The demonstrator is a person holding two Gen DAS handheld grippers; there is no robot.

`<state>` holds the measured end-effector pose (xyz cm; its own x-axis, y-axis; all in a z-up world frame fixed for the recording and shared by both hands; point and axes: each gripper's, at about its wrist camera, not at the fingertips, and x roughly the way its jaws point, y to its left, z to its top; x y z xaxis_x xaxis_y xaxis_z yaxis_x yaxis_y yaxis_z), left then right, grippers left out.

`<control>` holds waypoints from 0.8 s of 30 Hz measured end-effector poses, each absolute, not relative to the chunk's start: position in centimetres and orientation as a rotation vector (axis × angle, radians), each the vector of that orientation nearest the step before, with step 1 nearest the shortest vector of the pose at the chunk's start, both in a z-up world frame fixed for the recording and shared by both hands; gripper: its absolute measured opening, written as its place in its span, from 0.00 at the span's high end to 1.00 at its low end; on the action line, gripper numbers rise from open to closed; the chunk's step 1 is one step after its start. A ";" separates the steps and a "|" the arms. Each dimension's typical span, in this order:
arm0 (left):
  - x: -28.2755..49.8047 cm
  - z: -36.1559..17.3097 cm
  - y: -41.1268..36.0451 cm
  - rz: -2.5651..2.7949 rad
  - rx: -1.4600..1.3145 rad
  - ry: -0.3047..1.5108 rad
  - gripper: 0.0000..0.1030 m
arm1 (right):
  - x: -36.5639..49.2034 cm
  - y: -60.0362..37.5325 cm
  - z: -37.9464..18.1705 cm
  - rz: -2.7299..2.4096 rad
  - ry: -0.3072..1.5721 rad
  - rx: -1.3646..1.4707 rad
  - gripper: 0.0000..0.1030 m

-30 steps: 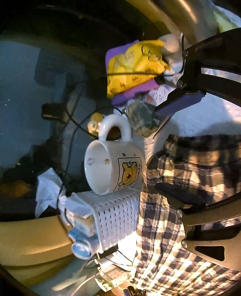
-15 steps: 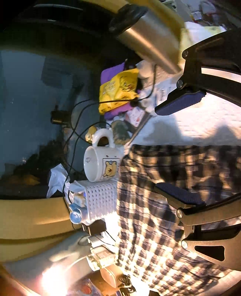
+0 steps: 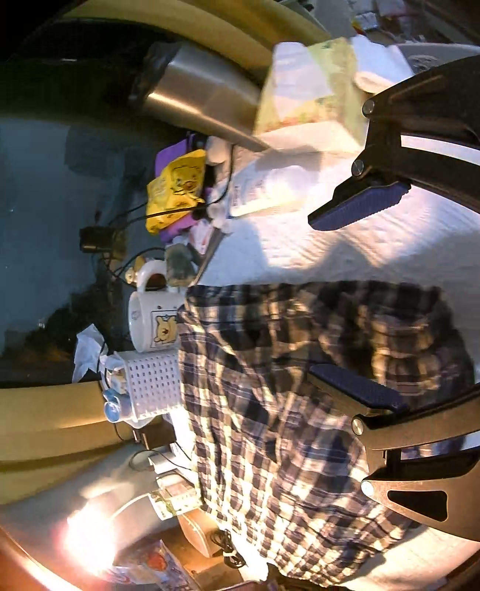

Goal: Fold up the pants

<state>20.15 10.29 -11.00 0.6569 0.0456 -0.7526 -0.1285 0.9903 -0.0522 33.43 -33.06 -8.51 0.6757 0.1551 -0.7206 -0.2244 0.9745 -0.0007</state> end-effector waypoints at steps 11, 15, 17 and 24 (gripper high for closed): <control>17.3 -13.6 9.8 0.111 -0.112 0.918 0.37 | 28.9 -32.3 -10.1 0.265 0.791 -0.153 0.26; 17.1 -14.1 9.1 0.114 -0.102 0.908 0.37 | 28.4 -32.2 -10.8 0.246 0.806 -0.133 0.26; 17.2 -14.2 8.8 0.124 -0.082 0.908 0.37 | 28.4 -32.2 -11.1 0.234 0.810 -0.128 0.26; 17.4 -14.2 9.0 0.136 -0.088 0.914 0.36 | 28.4 -32.4 -11.5 0.249 0.842 -0.043 0.26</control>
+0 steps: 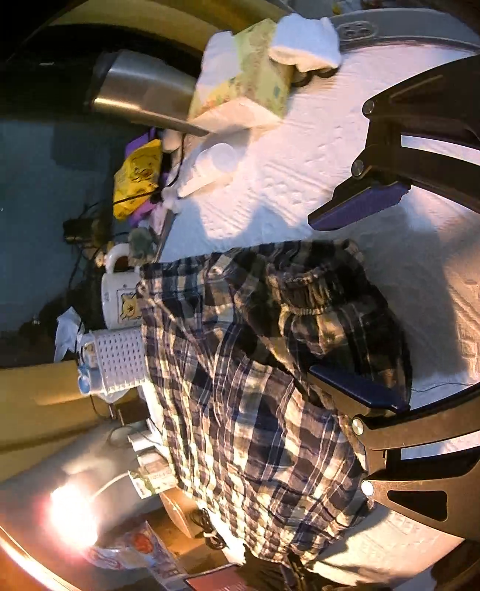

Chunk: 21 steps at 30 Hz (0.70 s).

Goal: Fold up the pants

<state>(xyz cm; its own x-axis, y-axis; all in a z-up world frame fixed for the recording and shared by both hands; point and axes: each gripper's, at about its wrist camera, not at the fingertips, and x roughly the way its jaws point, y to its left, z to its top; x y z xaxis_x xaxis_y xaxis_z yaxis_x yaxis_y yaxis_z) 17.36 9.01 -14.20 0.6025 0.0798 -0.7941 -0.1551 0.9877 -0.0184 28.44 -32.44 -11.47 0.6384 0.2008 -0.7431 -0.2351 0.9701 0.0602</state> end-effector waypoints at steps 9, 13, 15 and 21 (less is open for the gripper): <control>17.9 -14.2 8.7 0.160 -0.092 0.924 0.37 | 28.7 -32.7 -12.1 0.247 0.878 -0.011 0.60; 17.7 -14.1 8.9 0.146 -0.105 0.910 0.60 | 28.7 -32.3 -12.6 0.247 0.877 -0.037 0.69; 17.6 -14.0 9.1 0.151 -0.112 0.907 0.79 | 28.8 -32.2 -12.7 0.243 0.875 -0.042 0.74; 17.1 -13.5 8.7 0.143 -0.103 0.903 0.96 | 28.4 -32.0 -11.9 0.244 0.844 -0.057 0.83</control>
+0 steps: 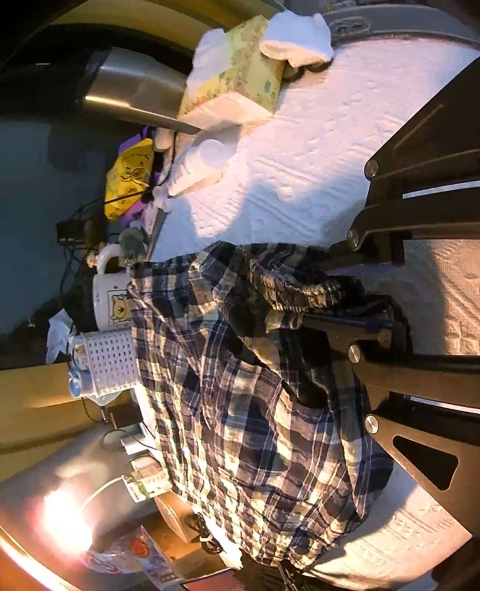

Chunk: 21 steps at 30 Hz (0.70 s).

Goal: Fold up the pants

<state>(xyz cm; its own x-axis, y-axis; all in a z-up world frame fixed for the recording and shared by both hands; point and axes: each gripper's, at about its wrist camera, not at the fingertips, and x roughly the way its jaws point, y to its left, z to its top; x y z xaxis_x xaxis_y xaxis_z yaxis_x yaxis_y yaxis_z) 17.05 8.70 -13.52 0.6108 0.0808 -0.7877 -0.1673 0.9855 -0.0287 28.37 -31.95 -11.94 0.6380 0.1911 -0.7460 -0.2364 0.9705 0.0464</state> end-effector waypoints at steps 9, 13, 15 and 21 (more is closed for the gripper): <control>14.7 -9.1 8.1 0.115 -0.093 0.809 0.97 | 27.0 -32.8 -8.9 0.215 0.770 -0.064 0.83; 13.4 -7.0 7.8 0.097 -0.089 0.768 0.97 | 26.3 -33.1 -7.4 0.210 0.734 -0.065 0.83; 12.7 -6.3 7.6 0.090 -0.080 0.756 0.97 | 25.8 -33.3 -6.7 0.209 0.718 -0.068 0.83; 10.9 -5.1 7.2 0.076 -0.053 0.749 0.97 | 24.2 -34.1 -5.3 0.195 0.691 -0.071 0.83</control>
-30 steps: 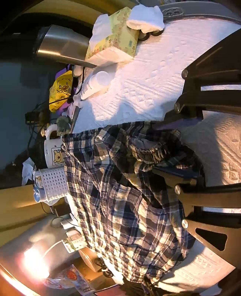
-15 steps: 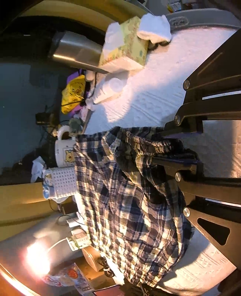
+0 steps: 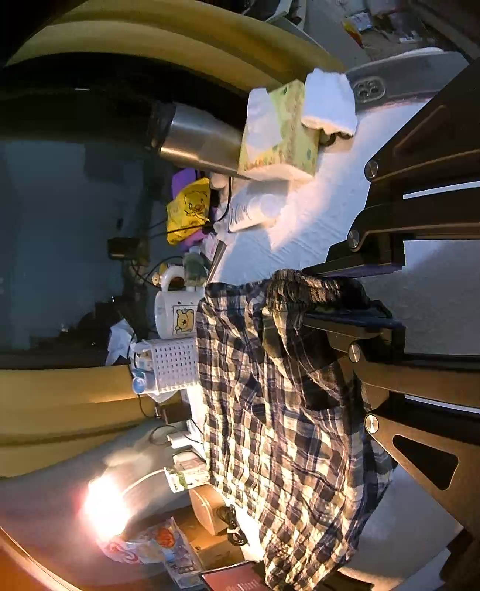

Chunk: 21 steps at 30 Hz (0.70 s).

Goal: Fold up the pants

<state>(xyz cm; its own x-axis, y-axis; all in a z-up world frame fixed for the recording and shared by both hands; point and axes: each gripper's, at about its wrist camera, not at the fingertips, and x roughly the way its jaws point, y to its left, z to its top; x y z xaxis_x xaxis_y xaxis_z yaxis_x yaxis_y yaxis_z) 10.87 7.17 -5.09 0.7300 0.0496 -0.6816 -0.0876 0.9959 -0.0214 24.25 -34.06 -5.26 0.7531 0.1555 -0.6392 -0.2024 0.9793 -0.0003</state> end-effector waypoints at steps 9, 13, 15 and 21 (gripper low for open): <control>7.6 -7.7 5.9 0.026 -0.026 0.848 0.97 | 22.0 -35.4 -6.5 0.169 0.714 -0.055 0.83; 6.0 -9.2 5.2 0.000 -0.029 0.892 0.97 | 21.1 -35.7 -7.8 0.161 0.731 -0.049 0.83; 5.2 -9.9 4.8 -0.013 -0.024 0.912 0.97 | 20.6 -35.9 -8.3 0.153 0.738 -0.042 0.83; 3.8 -9.9 4.5 -0.026 -0.023 0.900 0.97 | 18.9 -36.5 -8.7 0.138 0.735 -0.022 0.83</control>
<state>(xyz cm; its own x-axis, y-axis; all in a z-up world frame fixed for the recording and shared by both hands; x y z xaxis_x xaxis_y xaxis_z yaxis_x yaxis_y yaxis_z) 3.78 4.50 -9.90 0.6215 -0.0323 -0.7827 0.0129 0.9994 -0.0311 18.92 -36.55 -8.66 0.7332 0.1179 -0.6697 -0.1330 0.9907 0.0288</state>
